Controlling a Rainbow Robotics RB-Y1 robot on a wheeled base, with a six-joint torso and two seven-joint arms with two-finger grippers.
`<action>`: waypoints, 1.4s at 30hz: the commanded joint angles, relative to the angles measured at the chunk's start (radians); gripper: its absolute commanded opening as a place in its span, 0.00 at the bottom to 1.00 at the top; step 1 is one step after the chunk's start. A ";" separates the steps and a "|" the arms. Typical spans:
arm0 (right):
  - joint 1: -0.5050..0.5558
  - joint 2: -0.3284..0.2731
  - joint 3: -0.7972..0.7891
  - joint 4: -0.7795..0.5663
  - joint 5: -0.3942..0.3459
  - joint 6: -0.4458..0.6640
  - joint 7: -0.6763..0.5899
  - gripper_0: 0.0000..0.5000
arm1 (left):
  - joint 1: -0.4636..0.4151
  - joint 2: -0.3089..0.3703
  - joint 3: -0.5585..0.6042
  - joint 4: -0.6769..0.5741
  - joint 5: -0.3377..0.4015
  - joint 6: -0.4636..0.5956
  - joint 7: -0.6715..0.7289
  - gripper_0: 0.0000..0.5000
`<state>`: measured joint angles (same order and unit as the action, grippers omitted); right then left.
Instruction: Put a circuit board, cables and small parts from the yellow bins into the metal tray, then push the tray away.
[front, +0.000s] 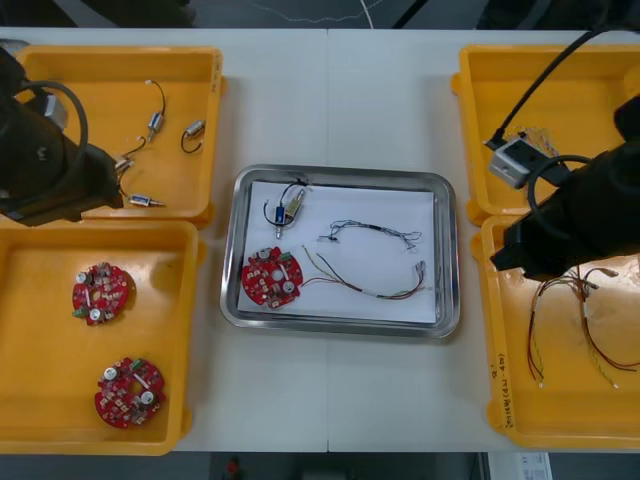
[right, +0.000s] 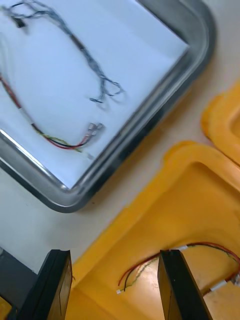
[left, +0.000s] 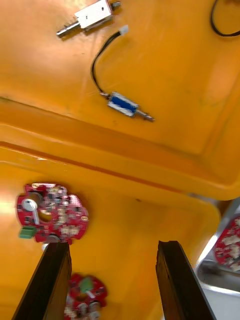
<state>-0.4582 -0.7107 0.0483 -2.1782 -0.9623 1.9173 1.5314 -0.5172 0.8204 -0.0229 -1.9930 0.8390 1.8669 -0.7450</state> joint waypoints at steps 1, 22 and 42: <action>-0.115 -0.027 0.176 -0.012 -0.016 0.003 -0.014 1.00 | 0.095 0.083 0.106 -0.032 0.034 0.008 -0.129 1.00; -0.366 0.185 0.691 0.046 0.143 -0.073 0.150 1.00 | 0.215 0.120 0.221 -0.032 0.074 -0.048 -0.338 1.00; -0.399 0.221 0.967 0.156 0.303 -0.230 0.236 1.00 | 0.236 0.128 0.259 -0.066 0.132 -0.077 -0.430 1.00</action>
<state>-0.8223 -0.5192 0.9851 -2.0182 -0.6718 1.6968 1.7288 -0.2976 0.8987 0.2070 -2.0119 0.9552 1.8004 -1.1106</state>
